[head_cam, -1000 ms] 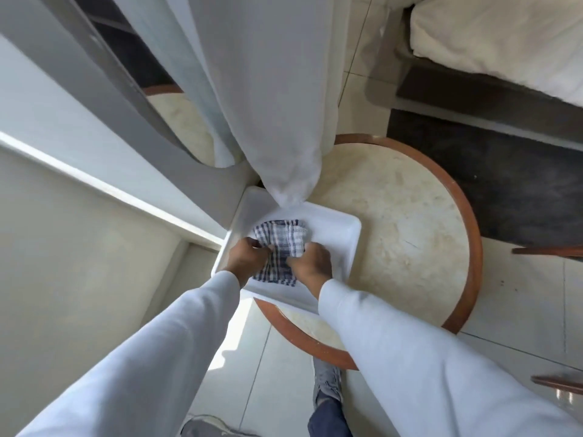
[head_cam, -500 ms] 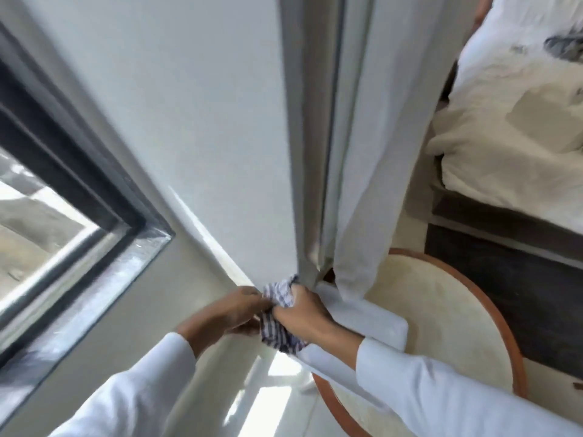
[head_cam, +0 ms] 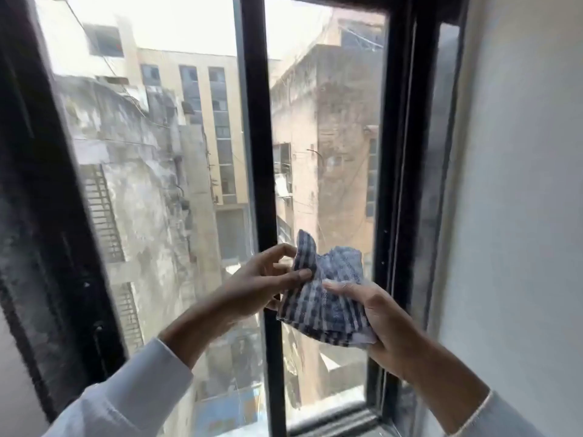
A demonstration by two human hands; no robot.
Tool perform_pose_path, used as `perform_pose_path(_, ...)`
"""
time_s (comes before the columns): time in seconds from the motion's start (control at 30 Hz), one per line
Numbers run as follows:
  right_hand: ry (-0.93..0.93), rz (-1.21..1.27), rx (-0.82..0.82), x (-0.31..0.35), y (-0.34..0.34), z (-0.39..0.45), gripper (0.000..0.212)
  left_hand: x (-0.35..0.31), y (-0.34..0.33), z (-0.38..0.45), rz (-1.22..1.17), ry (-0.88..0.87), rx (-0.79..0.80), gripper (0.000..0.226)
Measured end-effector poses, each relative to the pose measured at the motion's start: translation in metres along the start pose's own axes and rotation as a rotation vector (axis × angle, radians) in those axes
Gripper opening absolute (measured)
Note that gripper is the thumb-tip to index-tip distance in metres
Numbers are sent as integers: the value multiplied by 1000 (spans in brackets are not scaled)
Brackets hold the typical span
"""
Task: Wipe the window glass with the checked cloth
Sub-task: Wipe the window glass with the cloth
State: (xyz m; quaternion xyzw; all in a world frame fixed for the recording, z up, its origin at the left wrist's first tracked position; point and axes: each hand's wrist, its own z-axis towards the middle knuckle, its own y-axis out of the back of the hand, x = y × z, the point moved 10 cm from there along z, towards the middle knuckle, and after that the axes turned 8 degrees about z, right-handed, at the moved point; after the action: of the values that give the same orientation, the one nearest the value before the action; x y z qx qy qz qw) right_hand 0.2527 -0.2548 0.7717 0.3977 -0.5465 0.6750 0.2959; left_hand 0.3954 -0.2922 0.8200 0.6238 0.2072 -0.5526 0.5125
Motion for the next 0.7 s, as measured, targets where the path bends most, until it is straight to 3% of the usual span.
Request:
perform_pose_path(0.1, 2, 29, 135, 8, -74, 50, 39, -20, 86, -22, -14, -143, -210, 32)
perform_pose_path(0.17, 183, -31, 81, 13, -112, 83, 25, -24, 146, -44, 260, -267, -510, 24)
perform_pose_path(0.27, 756, -363, -131, 41, -150, 95, 34, -39, 213, -99, 983, -391, -1178, 36)
perform_pose_path(0.33, 1174, -650, -237, 51, -180, 84, 52, -41, 237, -121, 1196, -387, -1409, 51)
perform_pose_path(0.4, 1361, -943, -203, 38, -213, 93, 71, -36, 255, -123, 1255, -356, -1451, 61)
perform_pose_path(0.5, 1275, -1366, -125, -14, -245, 133, 72, -23, 273, -116, 1214, -295, -1431, 66)
perform_pose_path(0.6, 1177, -1571, -48, -65, -264, 152, 87, -13, 284, -114, 1120, -330, -1397, 67)
perform_pose_path(0.7, 1328, -1658, -87, -52, -287, 149, 74, -10, 287, -115, 1115, -344, -1393, 65)
